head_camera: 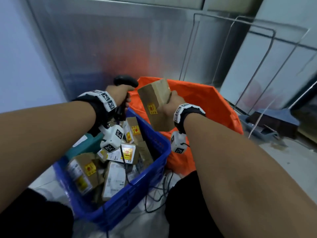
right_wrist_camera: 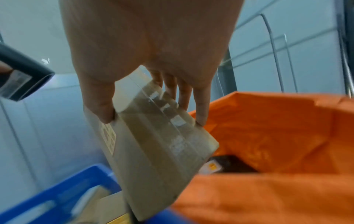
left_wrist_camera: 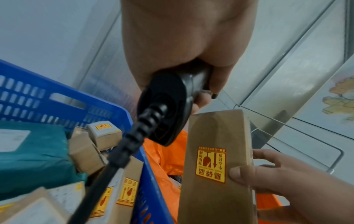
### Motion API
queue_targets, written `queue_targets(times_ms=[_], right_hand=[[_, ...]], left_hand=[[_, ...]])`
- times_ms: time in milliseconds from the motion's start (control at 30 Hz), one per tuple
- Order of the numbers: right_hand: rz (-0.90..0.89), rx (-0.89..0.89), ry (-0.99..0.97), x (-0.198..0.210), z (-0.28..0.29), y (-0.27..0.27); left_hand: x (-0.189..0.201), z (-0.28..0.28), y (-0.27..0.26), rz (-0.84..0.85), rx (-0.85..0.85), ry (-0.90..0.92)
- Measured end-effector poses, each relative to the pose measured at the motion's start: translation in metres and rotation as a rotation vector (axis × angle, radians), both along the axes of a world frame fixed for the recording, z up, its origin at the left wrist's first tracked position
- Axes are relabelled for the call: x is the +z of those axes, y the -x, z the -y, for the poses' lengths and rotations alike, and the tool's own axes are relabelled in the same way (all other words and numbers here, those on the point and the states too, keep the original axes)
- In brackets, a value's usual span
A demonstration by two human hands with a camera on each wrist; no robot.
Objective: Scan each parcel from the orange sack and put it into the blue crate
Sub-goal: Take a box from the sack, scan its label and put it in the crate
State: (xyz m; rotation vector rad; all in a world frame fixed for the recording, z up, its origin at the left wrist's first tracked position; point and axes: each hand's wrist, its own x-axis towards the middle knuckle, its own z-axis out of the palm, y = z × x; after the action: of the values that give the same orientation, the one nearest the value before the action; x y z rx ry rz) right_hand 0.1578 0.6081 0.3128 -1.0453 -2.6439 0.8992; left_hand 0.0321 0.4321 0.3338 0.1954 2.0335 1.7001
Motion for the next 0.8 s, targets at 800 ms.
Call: queue_targets(times_ms=[800], right_hand=[[-0.165, 0.365, -0.672, -0.025, 0.053, 0.049]], left_hand=[[-0.026, 0.078, -0.001, -0.024, 0.086, -0.244]])
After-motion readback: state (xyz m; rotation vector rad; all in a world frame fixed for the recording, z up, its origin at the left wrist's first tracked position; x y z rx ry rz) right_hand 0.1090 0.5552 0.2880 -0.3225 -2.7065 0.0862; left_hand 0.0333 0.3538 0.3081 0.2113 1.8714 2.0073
